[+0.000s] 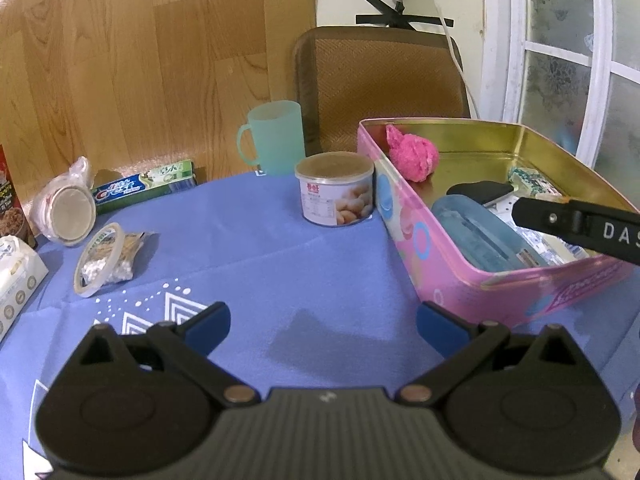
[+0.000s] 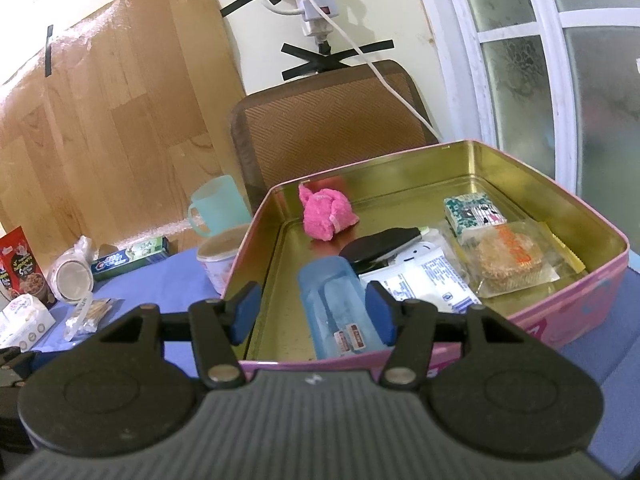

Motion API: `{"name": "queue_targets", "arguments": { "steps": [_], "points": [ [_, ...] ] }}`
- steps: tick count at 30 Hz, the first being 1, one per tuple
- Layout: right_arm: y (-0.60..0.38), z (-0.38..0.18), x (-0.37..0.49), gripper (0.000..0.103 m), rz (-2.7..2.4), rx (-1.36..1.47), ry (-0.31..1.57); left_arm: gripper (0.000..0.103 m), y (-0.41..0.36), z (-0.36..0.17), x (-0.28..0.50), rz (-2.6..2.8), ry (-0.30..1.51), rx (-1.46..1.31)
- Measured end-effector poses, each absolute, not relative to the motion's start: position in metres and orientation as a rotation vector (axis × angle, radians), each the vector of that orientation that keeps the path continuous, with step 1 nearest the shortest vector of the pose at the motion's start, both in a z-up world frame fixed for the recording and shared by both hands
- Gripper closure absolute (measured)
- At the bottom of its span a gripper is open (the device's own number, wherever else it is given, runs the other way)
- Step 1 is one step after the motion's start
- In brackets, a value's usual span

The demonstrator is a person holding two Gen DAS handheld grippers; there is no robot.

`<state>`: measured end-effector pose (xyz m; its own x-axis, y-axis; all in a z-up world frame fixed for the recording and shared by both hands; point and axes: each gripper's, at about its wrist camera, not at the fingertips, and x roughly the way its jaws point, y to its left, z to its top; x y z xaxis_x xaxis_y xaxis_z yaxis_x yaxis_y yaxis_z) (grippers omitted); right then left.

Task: Organize soft objects
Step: 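Withdraw both grippers from the tin back over the table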

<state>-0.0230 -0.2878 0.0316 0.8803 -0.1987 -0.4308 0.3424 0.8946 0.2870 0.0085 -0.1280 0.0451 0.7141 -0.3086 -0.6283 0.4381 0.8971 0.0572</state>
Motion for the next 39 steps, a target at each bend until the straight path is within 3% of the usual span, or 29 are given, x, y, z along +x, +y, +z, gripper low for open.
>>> {"name": "queue_targets", "arguments": {
  "steps": [20, 39],
  "points": [
    [-0.256, 0.041, -0.009, 0.04, -0.227, 0.295, 0.399, 0.0, -0.084, 0.038, 0.02, -0.367, 0.668, 0.152],
    [-0.165, 0.033, 0.058, 0.039, 0.058, 0.128, 0.45, 0.0, 0.058, 0.008, 0.082, 0.068, 0.714, 0.036]
  ]
}}
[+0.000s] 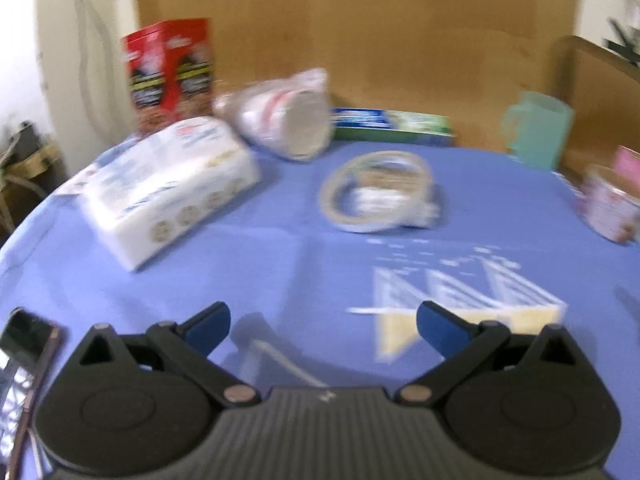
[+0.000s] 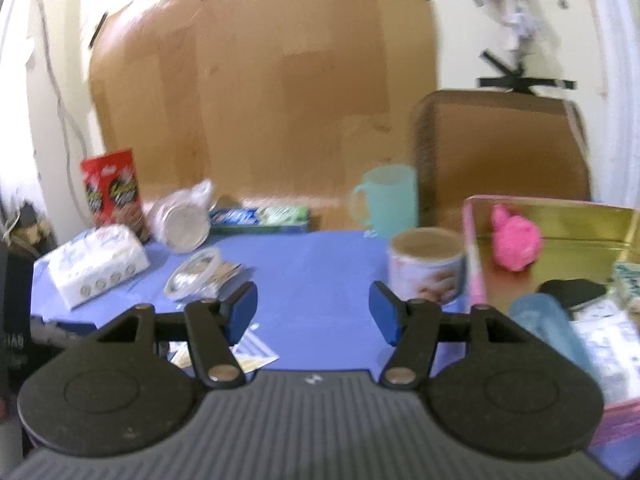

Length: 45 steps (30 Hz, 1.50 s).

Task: Organize soft objects
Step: 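Withdraw both grippers from the tin back over the table, then grasp the tape roll with cotton swabs using both grippers, then lift the tape roll toward the tin with both grippers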

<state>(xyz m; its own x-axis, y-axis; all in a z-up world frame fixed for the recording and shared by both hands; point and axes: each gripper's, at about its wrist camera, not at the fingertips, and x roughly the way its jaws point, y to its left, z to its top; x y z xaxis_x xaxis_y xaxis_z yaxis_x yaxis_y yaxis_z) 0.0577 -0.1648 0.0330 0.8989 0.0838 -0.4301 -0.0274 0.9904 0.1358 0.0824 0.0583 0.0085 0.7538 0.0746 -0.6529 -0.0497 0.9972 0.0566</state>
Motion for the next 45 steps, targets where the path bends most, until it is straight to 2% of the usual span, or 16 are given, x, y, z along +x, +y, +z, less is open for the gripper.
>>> {"name": "queue_targets", "arguments": {
  "steps": [3, 6, 12, 17, 23, 24, 25, 26, 27, 28, 31, 39, 41, 45],
  "points": [
    [-0.15, 0.021, 0.07, 0.039, 0.108, 0.115, 0.512, 0.0, 0.076, 0.001, 0.088, 0.17, 0.692, 0.062],
    [-0.135, 0.012, 0.086, 0.039, 0.161, 0.1, 0.558, 0.0, 0.095, 0.002, 0.093, 0.171, 0.71, -0.049],
    [-0.111, 0.005, 0.128, 0.038, 0.201, 0.09, 0.575, 0.0, 0.104, 0.002, 0.09, 0.182, 0.691, -0.107],
    [-0.09, 0.001, 0.163, 0.031, 0.245, 0.087, 0.584, 0.0, 0.115, 0.003, 0.089, 0.189, 0.673, -0.17],
    [-0.075, -0.01, 0.215, 0.029, 0.236, 0.165, 0.67, 0.0, 0.119, 0.003, 0.089, 0.186, 0.66, -0.198],
    [-0.078, -0.011, 0.221, 0.031, 0.22, 0.204, 0.685, 0.0, 0.119, 0.003, 0.089, 0.186, 0.659, -0.199],
    [-0.082, -0.012, 0.225, 0.039, 0.216, 0.246, 0.695, 0.0, 0.119, 0.003, 0.089, 0.186, 0.658, -0.2],
    [-0.086, -0.013, 0.226, 0.048, 0.228, 0.28, 0.7, 0.0, 0.119, 0.003, 0.089, 0.185, 0.658, -0.2],
    [-0.09, -0.013, 0.225, 0.067, 0.241, 0.301, 0.699, 0.0, 0.119, 0.003, 0.089, 0.184, 0.657, -0.202],
    [-0.093, -0.011, 0.222, 0.07, 0.228, 0.303, 0.692, 0.0, 0.12, 0.003, 0.089, 0.183, 0.656, -0.205],
    [-0.105, -0.009, 0.201, 0.073, 0.235, 0.306, 0.697, 0.0, 0.12, 0.003, 0.088, 0.18, 0.654, -0.21],
    [-0.148, -0.002, 0.101, 0.073, 0.249, 0.222, 0.682, 0.0, 0.119, 0.004, 0.086, 0.1, 0.649, -0.208],
    [-0.159, -0.001, 0.08, 0.071, 0.212, 0.195, 0.665, 0.0, 0.114, 0.005, 0.085, 0.045, 0.656, -0.194],
    [-0.174, 0.002, 0.058, 0.062, 0.161, 0.18, 0.622, 0.0, 0.093, 0.009, 0.075, -0.092, 0.679, -0.181]
  ]
}}
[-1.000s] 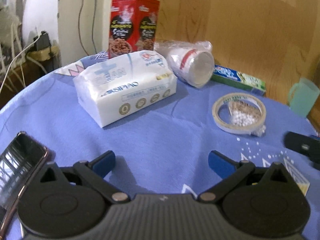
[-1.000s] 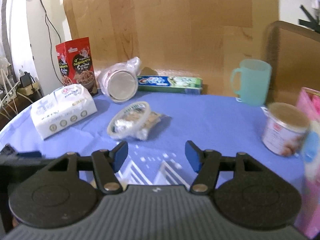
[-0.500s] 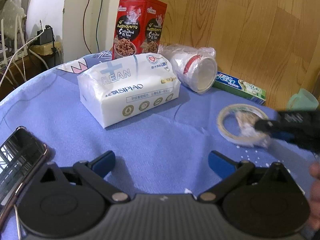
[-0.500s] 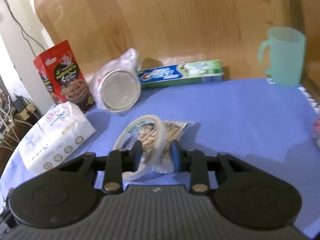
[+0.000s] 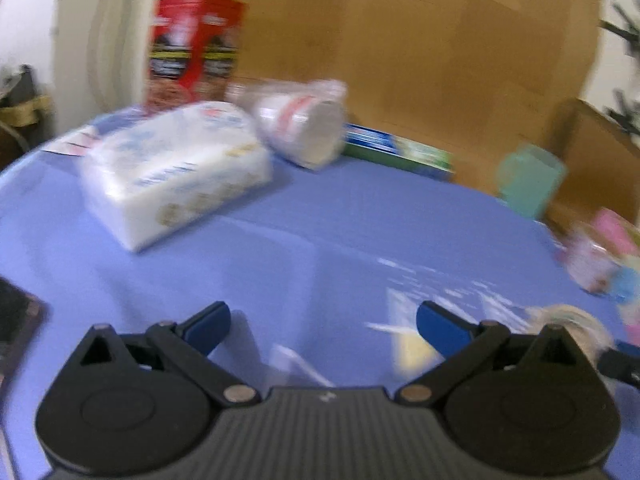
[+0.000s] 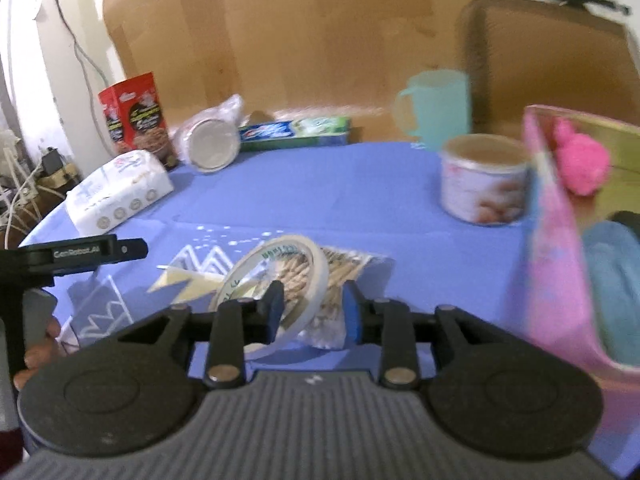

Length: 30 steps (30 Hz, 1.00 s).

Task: Organize soft objects
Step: 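Lift the tape roll toward the tin with both grippers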

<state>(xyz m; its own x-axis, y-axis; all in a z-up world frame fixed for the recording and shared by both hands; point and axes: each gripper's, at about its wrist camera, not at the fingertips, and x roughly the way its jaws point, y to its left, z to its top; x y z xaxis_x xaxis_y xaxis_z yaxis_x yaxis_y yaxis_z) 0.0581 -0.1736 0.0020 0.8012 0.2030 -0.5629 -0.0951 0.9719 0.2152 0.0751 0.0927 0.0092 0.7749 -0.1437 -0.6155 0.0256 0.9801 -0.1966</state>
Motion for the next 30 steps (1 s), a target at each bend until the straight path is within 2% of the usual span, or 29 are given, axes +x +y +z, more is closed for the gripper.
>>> {"name": "queue_targets", "arguments": {
  "steps": [3, 4, 5, 6, 9, 10, 11, 13, 15, 16, 25, 30],
  "points": [
    [-0.177, 0.001, 0.057, 0.062, 0.16, 0.167, 0.605, 0.0, 0.068, 0.01, 0.066, -0.259, 0.71, -0.237],
    [-0.178, -0.001, 0.058, 0.065, 0.166, 0.171, 0.611, 0.0, 0.058, 0.009, 0.066, -0.309, 0.73, -0.235],
    [-0.179, -0.004, 0.059, 0.072, 0.181, 0.18, 0.62, 0.0, 0.05, 0.008, 0.066, -0.335, 0.742, -0.223],
    [-0.181, -0.004, 0.058, 0.087, 0.206, 0.198, 0.623, 0.001, 0.041, 0.008, 0.065, -0.342, 0.745, -0.196],
    [-0.189, -0.004, 0.052, 0.09, 0.233, 0.253, 0.618, 0.01, 0.021, 0.009, 0.062, -0.38, 0.758, -0.147],
    [-0.196, -0.005, 0.051, 0.091, 0.245, 0.304, 0.628, 0.024, 0.016, 0.01, 0.061, -0.408, 0.768, -0.151],
    [-0.203, -0.006, 0.051, 0.092, 0.255, 0.356, 0.636, 0.044, 0.013, 0.011, 0.062, -0.439, 0.784, -0.165],
    [-0.214, -0.006, 0.05, 0.093, 0.262, 0.427, 0.636, 0.065, 0.007, 0.014, 0.065, -0.502, 0.827, -0.205],
    [-0.222, 0.0, 0.044, 0.095, 0.255, 0.458, 0.606, 0.065, 0.0, 0.021, 0.067, -0.527, 0.829, -0.223],
    [-0.226, 0.005, 0.04, 0.101, 0.251, 0.463, 0.578, 0.065, -0.007, 0.027, 0.065, -0.534, 0.816, -0.214],
    [-0.277, 0.04, -0.002, 0.101, 0.104, 0.447, 0.337, 0.065, -0.123, 0.092, 0.046, -0.754, 0.666, -0.03],
    [-0.31, 0.044, -0.021, 0.099, 0.012, 0.463, 0.27, 0.053, -0.166, 0.115, 0.048, -0.755, 0.587, 0.048]
  ]
}}
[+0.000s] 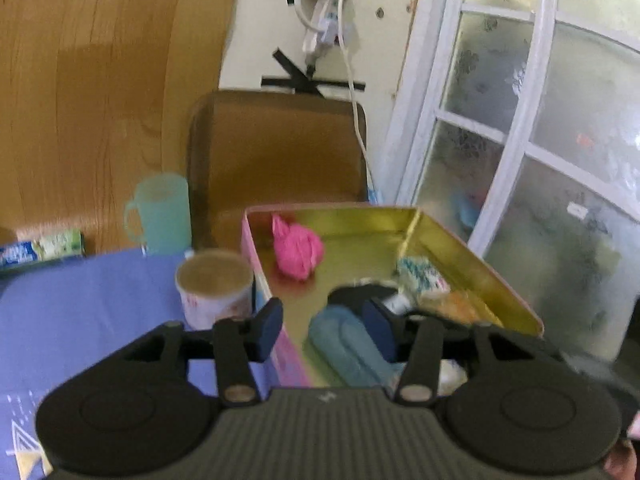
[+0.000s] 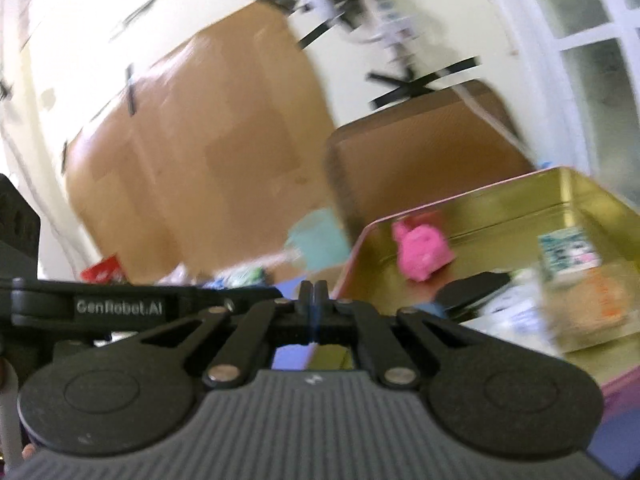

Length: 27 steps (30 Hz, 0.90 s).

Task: Organize soft objects
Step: 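Lift the tape roll toward the tin with both grippers, then lower the tape roll into the pink tin and release it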

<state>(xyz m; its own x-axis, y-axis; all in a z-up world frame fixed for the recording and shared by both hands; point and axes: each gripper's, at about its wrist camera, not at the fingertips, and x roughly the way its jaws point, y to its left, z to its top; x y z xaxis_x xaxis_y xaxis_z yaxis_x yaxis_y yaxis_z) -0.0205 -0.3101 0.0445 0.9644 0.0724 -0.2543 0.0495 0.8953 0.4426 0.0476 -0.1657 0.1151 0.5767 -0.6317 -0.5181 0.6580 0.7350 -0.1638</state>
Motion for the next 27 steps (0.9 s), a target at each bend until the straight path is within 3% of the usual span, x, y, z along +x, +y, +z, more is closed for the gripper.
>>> {"name": "queue_targets", "arguments": {
  "steps": [5, 9, 12, 17, 18, 19, 22, 27],
  "points": [
    [-0.269, 0.026, -0.016, 0.089, 0.218, 0.302, 0.37, 0.04, -0.123, 0.107, 0.055, -0.613, 0.591, 0.038],
    [-0.222, -0.005, 0.001, 0.051, 0.337, 0.176, 0.5, 0.036, -0.072, 0.074, 0.056, -0.525, 0.716, 0.016],
    [-0.2, -0.019, 0.017, 0.044, 0.326, 0.096, 0.538, 0.036, -0.049, 0.051, 0.053, -0.501, 0.79, -0.03],
    [-0.176, -0.024, 0.029, 0.045, 0.333, -0.007, 0.538, 0.039, -0.035, 0.025, 0.055, -0.548, 0.878, -0.13],
    [-0.174, -0.024, 0.025, 0.051, 0.341, -0.034, 0.536, 0.04, -0.036, 0.02, 0.055, -0.558, 0.892, -0.137],
    [-0.168, -0.026, 0.026, 0.069, 0.348, -0.068, 0.543, 0.042, -0.036, 0.017, 0.055, -0.567, 0.903, -0.143],
    [-0.16, -0.03, 0.025, 0.086, 0.351, -0.138, 0.544, 0.049, -0.034, 0.008, 0.055, -0.578, 0.935, -0.151],
    [-0.158, -0.025, 0.014, 0.089, 0.346, -0.152, 0.496, 0.064, -0.021, 0.014, 0.048, -0.631, 0.92, -0.209]
  ]
}}
